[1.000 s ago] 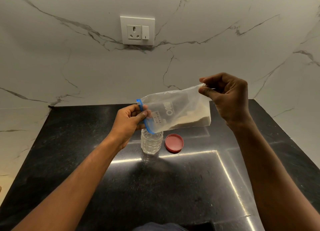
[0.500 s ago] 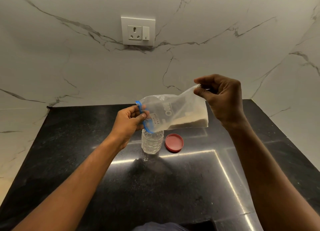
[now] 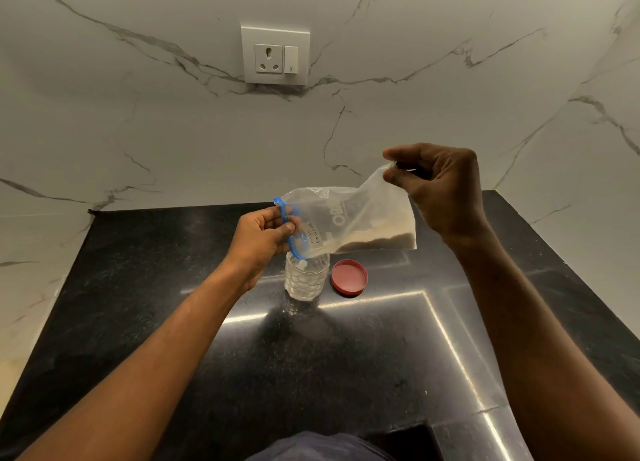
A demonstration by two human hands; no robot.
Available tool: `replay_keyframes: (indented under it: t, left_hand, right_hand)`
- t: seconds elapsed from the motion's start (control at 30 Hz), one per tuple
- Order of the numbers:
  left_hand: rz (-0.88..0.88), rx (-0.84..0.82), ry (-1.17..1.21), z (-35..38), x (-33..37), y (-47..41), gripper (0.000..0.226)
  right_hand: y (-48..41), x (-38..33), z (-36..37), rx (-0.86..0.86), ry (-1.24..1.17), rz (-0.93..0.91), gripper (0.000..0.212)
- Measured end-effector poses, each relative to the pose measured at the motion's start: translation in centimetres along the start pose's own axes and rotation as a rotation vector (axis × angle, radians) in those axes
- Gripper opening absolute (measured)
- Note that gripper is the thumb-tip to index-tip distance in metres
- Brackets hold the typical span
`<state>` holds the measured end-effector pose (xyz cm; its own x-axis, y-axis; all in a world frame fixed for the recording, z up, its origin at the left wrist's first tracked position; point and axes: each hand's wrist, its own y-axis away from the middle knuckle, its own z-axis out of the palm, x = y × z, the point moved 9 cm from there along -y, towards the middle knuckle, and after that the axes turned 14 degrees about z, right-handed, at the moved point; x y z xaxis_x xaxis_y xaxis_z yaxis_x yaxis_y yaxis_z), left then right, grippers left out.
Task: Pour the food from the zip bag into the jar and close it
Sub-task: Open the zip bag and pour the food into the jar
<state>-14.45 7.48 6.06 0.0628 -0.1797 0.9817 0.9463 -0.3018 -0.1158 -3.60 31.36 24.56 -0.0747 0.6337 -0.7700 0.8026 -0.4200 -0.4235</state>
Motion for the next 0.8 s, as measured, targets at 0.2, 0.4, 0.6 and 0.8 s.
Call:
replay_keyframes:
  t: [0.2,0.4,0.6,0.8]
  left_hand:
    - [-0.007,-0.018,-0.007,0.08,-0.23,-0.27,0.030]
    - [-0.010,-0.032,-0.023,0.33,-0.27,-0.46,0.030]
    - [-0.008,-0.040,-0.034,0.38,-0.36,-0.35,0.031]
    - [-0.019,-0.030,-0.043,0.33,-0.55,-0.16,0.032]
  right_hand:
    - [-0.01,0.35,-0.39,0.010,0.007,0.016,0.030]
    - [0.10,0.07,-0.65,0.012,0.024,0.005,0.030]
    - [0.16,-0.32,-0.71,-0.014,0.076,-0.002,0.030]
    - [0.10,-0.20,-0.36,-0.060,0.146,0.018,0.029]
